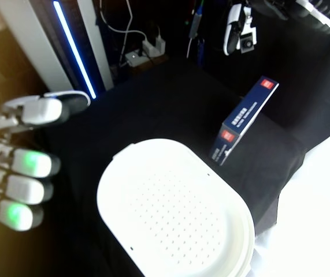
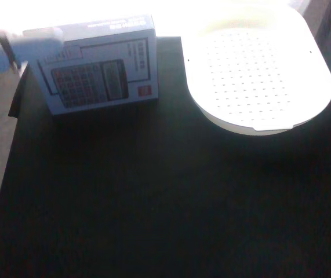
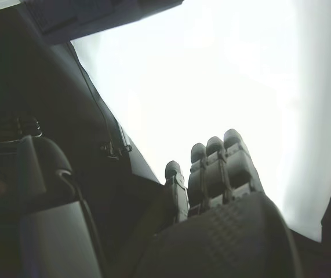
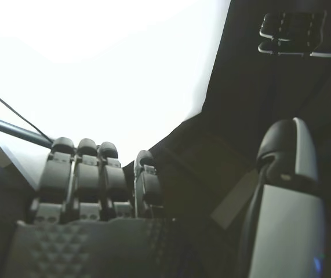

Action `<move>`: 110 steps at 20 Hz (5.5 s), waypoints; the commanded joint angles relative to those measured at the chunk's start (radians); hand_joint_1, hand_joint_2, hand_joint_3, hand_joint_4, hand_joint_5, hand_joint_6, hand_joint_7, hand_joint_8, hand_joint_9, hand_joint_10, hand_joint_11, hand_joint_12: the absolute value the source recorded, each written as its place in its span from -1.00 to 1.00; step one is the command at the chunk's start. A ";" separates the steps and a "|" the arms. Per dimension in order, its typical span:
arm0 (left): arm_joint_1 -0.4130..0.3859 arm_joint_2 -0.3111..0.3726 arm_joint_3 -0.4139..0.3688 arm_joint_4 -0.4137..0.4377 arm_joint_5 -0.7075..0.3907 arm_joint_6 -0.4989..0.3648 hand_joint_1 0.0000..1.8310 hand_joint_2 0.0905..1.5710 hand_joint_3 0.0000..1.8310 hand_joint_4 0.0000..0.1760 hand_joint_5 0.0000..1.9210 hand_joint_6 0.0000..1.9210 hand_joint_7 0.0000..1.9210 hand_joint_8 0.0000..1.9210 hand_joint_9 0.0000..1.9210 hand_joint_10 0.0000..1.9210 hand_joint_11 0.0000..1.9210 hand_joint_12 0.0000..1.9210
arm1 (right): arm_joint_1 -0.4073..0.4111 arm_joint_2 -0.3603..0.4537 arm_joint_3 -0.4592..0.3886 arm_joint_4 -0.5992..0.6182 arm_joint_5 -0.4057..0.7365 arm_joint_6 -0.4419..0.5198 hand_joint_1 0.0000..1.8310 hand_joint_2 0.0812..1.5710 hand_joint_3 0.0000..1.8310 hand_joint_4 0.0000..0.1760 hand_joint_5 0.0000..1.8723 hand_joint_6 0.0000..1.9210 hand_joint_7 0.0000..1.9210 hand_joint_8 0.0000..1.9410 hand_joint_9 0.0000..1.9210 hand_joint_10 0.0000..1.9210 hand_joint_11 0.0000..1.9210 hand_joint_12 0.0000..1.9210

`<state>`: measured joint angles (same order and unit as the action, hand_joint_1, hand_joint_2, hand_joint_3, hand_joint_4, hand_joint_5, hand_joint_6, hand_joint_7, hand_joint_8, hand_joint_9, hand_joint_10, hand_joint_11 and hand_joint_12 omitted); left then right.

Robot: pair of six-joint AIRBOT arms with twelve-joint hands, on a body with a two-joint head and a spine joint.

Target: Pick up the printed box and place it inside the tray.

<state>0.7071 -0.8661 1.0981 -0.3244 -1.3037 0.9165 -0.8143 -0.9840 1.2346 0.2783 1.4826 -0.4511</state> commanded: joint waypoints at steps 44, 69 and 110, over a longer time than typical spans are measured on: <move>-0.123 -0.152 0.239 0.028 0.313 -0.094 0.30 0.37 -0.99 -1.00 0.02 -0.04 0.14 0.02 0.26 0.32 0.12 0.80 | 0.011 -0.022 0.005 -0.007 0.110 0.004 -0.47 0.04 -1.00 1.00 -0.93 -1.00 -0.76 -1.00 -0.73 -1.00 -1.00 -0.09; -0.198 -0.258 0.140 0.190 0.033 -0.135 0.38 0.40 -1.00 -1.00 0.09 -0.36 -0.03 0.37 0.02 0.43 0.07 0.75 | 0.124 -0.249 0.143 0.008 -0.037 0.065 -0.38 -0.26 -1.00 1.00 -1.00 -1.00 -0.92 -1.00 -0.71 -0.99 -1.00 0.12; -0.143 -0.348 0.238 0.100 0.013 -0.178 -0.63 0.33 -1.00 -1.00 -0.67 -1.00 -0.45 -1.00 -0.45 -1.00 -0.87 0.13 | 0.153 -0.122 0.096 -0.044 -0.073 0.135 0.25 0.43 -1.00 -1.00 -0.01 0.11 0.16 -0.17 0.12 0.36 0.03 0.79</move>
<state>0.5674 -1.2217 1.3346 -0.2214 -1.1706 0.7425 -0.6754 -1.1072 1.3273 0.2207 1.2919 -0.3309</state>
